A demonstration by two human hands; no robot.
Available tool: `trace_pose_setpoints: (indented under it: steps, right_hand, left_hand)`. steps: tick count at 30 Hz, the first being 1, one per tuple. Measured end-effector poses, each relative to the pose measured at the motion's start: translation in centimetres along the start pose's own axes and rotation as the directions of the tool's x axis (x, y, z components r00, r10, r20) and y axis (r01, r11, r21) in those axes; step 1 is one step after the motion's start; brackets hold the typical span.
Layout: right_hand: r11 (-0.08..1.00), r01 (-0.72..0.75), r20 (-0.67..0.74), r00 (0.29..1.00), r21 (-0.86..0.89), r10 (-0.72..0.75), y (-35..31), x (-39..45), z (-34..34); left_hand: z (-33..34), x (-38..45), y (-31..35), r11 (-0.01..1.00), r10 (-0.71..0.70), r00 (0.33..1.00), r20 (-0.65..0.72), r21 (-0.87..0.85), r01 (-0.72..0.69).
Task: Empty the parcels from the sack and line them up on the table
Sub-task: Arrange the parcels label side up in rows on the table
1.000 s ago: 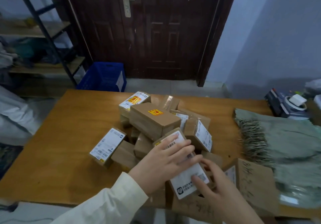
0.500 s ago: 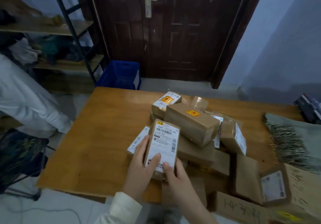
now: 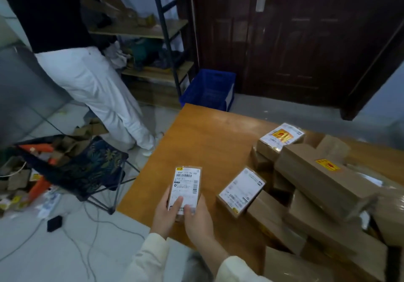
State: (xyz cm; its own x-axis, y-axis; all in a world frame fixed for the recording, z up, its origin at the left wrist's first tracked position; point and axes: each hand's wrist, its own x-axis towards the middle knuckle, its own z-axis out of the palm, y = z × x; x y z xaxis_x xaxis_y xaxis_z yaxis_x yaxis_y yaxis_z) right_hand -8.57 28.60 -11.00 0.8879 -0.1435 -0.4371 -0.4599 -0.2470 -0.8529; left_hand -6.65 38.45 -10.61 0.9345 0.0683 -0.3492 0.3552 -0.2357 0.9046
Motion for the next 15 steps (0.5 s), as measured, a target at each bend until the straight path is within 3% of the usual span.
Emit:
trace_pose_setpoints:
  steps: [4,7,11,15]
  right_hand:
    - [0.994,-0.102,-0.050,0.994,-0.027,0.100,1.1,2.8,4.1]
    - [0.996,-0.087,-0.135,0.987,-0.030,0.083,0.7,5.4,6.6]
    - [0.992,-0.089,-0.230,0.967,0.092,0.108,-1.8,10.3,9.1]
    - [0.993,-0.074,-0.323,0.941,0.097,0.102,-4.6,15.2,10.4]
  left_hand:
    - [-1.1,3.4,-2.6,0.998,-0.062,0.997,0.054,0.022,0.061]
    - [-2.8,7.3,-3.6,0.996,-0.078,0.992,0.104,0.041,0.074]
    - [-4.9,13.5,-2.6,0.998,-0.023,0.977,0.210,0.054,0.012]
    - [-5.9,19.8,-1.0,0.997,0.028,0.958,0.287,0.065,-0.049]
